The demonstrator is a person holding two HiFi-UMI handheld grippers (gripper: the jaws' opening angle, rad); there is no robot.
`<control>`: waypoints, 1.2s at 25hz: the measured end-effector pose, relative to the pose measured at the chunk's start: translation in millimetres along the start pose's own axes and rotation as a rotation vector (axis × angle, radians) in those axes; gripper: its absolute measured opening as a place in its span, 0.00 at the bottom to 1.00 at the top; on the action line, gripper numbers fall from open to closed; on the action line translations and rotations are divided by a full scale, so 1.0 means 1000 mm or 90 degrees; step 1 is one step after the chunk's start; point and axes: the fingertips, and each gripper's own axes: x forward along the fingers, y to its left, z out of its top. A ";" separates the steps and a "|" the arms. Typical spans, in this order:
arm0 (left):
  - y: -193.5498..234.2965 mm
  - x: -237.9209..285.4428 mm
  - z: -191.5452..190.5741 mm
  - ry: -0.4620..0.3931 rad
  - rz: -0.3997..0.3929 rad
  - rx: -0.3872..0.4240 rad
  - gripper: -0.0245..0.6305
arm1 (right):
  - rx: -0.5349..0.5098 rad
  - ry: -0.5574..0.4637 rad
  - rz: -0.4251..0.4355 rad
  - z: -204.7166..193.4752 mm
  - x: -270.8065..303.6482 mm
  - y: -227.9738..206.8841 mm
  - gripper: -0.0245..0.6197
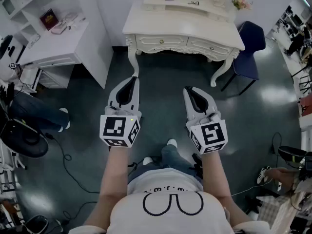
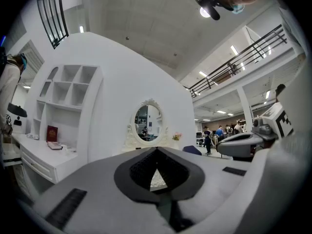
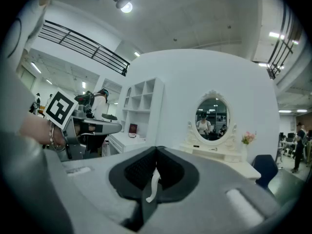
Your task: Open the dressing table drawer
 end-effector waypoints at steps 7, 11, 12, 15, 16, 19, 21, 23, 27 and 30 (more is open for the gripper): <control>-0.006 0.054 -0.004 0.007 0.015 0.009 0.04 | 0.003 -0.003 0.014 -0.007 0.028 -0.050 0.04; -0.007 0.088 -0.009 0.004 0.029 0.011 0.04 | 0.001 -0.010 0.033 -0.015 0.048 -0.078 0.04; -0.008 0.096 -0.011 0.001 0.033 0.010 0.04 | -0.001 -0.013 0.039 -0.017 0.053 -0.085 0.04; -0.011 0.120 -0.018 -0.003 0.044 0.007 0.04 | -0.008 -0.018 0.053 -0.024 0.067 -0.108 0.04; -0.013 0.129 -0.021 -0.003 0.046 0.009 0.04 | -0.007 -0.018 0.055 -0.026 0.072 -0.116 0.04; -0.015 0.151 -0.029 0.005 0.047 0.014 0.04 | 0.001 -0.014 0.057 -0.033 0.089 -0.136 0.04; -0.009 0.165 -0.032 0.007 0.053 0.011 0.04 | 0.002 -0.012 0.066 -0.036 0.102 -0.144 0.04; 0.002 0.181 -0.031 0.007 0.062 0.002 0.04 | 0.001 -0.012 0.073 -0.036 0.118 -0.151 0.04; 0.028 0.225 -0.027 -0.001 0.063 -0.024 0.04 | 0.005 -0.004 0.071 -0.035 0.158 -0.174 0.04; 0.051 0.263 -0.029 -0.004 0.060 -0.034 0.04 | 0.008 0.004 0.055 -0.038 0.194 -0.193 0.04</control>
